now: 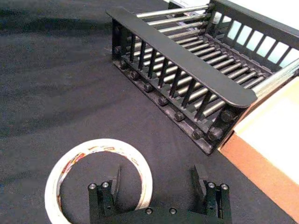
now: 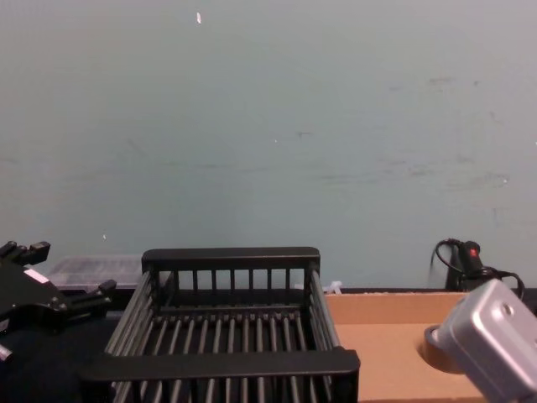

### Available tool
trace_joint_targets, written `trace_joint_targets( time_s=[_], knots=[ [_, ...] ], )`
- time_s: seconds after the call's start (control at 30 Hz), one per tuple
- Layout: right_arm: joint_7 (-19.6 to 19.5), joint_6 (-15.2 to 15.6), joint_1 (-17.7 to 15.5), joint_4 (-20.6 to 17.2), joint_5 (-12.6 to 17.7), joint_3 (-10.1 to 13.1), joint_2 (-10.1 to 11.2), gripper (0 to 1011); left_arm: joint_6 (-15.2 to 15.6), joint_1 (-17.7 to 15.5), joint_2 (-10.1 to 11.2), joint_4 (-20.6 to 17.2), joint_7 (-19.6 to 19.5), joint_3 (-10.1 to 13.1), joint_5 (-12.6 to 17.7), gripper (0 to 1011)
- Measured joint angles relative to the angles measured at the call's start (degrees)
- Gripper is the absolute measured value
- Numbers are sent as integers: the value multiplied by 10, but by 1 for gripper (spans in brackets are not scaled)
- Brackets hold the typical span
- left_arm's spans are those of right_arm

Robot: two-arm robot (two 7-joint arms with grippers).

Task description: Pick up the white tape and place it into the black box , Pick up the silver tape and place it into the brown box.

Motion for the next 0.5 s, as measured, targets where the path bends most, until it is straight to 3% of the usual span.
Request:
trace_joint_targets(
  time_s=[0.5],
  knots=[
    [1,3,0,1,0,1,-1,1002,0,0,0,0,0,0,0,1001]
  ],
)
